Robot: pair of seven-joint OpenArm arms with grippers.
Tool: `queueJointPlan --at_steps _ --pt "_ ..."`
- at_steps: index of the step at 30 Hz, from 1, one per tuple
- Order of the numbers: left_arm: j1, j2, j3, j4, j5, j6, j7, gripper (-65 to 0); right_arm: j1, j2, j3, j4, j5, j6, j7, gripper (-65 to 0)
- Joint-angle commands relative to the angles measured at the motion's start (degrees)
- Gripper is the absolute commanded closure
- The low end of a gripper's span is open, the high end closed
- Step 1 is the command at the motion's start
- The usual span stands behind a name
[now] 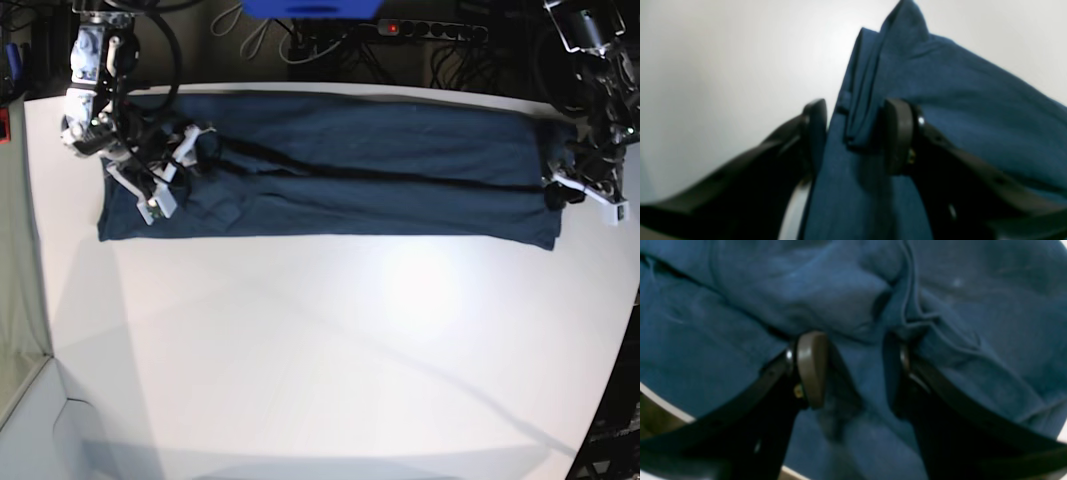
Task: Layout the t-shirt on the table in an organized manner, then fold the t-shirt properly
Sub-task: 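Press the right gripper along the folded shirt end to tidy it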
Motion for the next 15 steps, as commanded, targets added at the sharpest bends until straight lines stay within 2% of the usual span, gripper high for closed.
queueJointPlan --at_steps 1,9,11,15 --pt "1.2 0.3 0.1 -0.3 2.2 0.8 4.2 -27.6 0.3 0.5 0.0 0.0 0.3 0.2 0.0 -28.3" --pt "1.4 1.9 0.1 -1.0 2.6 0.8 4.2 -25.9 0.3 0.5 0.0 -0.2 0.3 0.2 0.0 -28.2" --pt "2.2 1.9 0.1 -1.0 2.3 0.8 4.2 -21.0 0.3 0.5 0.0 -0.2 0.3 0.2 0.0 -28.2" --pt "2.4 2.8 0.1 -1.9 2.6 0.8 4.2 0.0 0.3 0.5 0.0 -0.2 0.3 0.2 0.0 -28.1"
